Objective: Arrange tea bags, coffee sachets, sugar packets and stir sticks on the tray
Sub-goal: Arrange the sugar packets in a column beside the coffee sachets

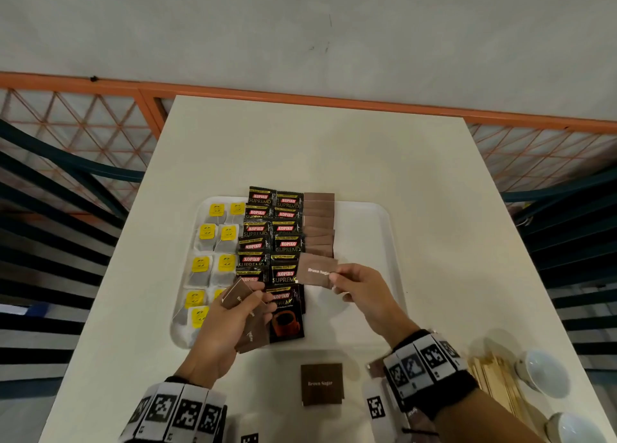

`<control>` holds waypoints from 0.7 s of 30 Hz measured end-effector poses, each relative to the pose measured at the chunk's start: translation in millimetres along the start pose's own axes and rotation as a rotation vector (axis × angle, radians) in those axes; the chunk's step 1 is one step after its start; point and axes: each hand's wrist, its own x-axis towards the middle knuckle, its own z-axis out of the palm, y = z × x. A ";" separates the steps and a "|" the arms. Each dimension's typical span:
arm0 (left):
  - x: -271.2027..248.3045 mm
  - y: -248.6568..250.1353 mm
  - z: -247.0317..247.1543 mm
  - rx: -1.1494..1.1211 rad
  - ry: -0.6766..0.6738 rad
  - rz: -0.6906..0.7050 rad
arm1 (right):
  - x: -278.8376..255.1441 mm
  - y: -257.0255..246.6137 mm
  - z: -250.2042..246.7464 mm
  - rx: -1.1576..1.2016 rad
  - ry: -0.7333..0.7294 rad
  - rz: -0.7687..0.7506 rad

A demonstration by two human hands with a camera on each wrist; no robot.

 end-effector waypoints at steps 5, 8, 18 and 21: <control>0.0 -1.6 -13.8 -0.023 0.033 -0.030 | 17.9 0.9 -11.8 -0.061 0.064 0.046; -0.7 -2.3 -16.9 -0.031 0.040 -0.036 | 23.3 3.1 -14.0 -0.103 0.095 0.043; -1.1 -3.9 -12.5 -0.047 0.023 -0.037 | 26.3 4.8 4.5 -0.266 0.192 -0.049; -2.2 -3.4 -11.1 -0.073 -0.007 -0.043 | 24.8 4.3 7.4 -0.283 0.212 -0.058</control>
